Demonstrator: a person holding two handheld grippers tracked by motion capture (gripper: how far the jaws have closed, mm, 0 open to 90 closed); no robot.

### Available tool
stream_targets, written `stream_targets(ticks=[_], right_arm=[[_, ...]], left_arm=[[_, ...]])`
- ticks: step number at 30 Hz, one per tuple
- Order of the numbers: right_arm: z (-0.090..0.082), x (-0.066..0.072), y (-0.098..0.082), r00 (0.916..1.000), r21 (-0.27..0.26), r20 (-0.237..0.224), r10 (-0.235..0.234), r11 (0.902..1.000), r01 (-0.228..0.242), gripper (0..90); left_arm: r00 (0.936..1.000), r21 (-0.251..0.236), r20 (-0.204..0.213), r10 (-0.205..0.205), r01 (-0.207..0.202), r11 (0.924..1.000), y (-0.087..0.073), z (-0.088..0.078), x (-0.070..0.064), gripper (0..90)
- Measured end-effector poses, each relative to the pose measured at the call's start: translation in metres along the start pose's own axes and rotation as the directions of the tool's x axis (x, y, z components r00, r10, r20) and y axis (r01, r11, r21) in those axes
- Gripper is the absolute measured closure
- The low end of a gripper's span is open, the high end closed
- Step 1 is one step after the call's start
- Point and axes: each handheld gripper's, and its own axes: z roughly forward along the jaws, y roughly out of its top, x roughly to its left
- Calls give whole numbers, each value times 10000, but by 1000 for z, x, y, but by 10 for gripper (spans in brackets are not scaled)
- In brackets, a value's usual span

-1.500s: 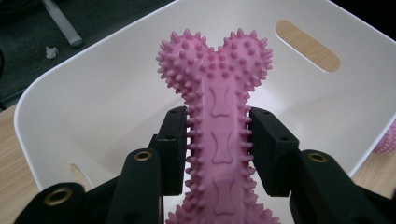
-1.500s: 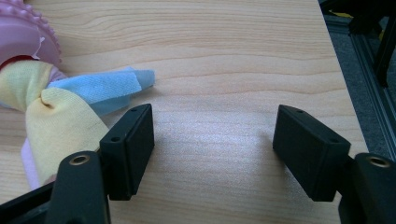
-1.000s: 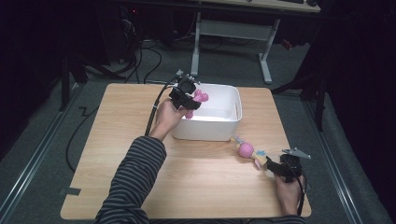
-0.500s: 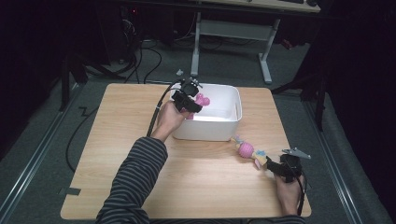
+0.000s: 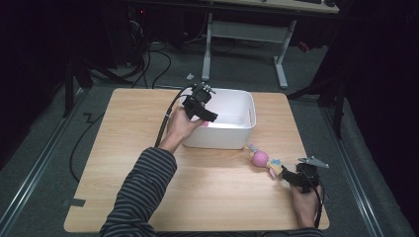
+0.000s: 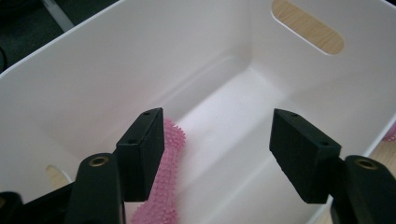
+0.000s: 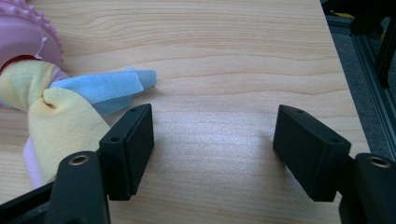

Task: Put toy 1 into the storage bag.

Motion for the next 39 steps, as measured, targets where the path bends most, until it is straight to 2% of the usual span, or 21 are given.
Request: stream_targets(ticks=[9, 20, 33, 36, 39], right_arm=[[0, 0, 0, 10000, -4, 1, -4, 10000, 4, 294], [0, 0, 0, 10000, -1, 0, -1, 10000, 1, 294], [0, 0, 0, 10000, 5, -8, 1, 10000, -1, 291], [0, 0, 0, 10000, 1, -12, -26, 10000, 26, 291], [0, 0, 0, 10000, 1, -13, -20, 10000, 20, 291]], left_arm=[[9995, -715, -19, -306, 304, 9970, -8, -25, 7, 354], [9986, -1187, -220, -488, 458, 9919, -26, -52, 15, 354], [9977, -1548, -253, -624, 577, 9863, -44, -74, 18, 347], [9973, -1431, -299, -675, 625, 9877, -48, -77, 18, 335], [9967, -1537, -326, -746, 687, 9857, -53, -82, 17, 334]])
